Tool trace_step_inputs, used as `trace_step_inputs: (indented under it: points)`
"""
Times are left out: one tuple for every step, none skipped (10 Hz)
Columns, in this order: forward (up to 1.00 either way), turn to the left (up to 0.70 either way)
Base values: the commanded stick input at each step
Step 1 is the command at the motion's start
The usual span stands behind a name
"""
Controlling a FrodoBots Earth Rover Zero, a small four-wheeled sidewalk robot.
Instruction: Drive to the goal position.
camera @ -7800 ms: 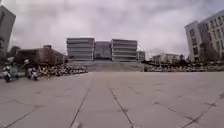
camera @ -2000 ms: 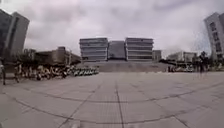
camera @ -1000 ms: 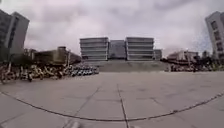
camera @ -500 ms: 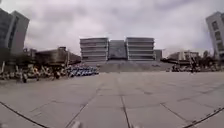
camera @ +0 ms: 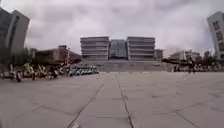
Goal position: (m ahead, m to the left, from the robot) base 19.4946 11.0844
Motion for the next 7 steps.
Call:
trace_step_inputs:
  points:
    - [0.70, 0.00]
    - [0.70, 0.00]
    - [0.70, 0.00]
    - [0.70, 0.00]
    - [0.70, 0.00]
    - [0.70, 0.00]
    - [0.70, 0.00]
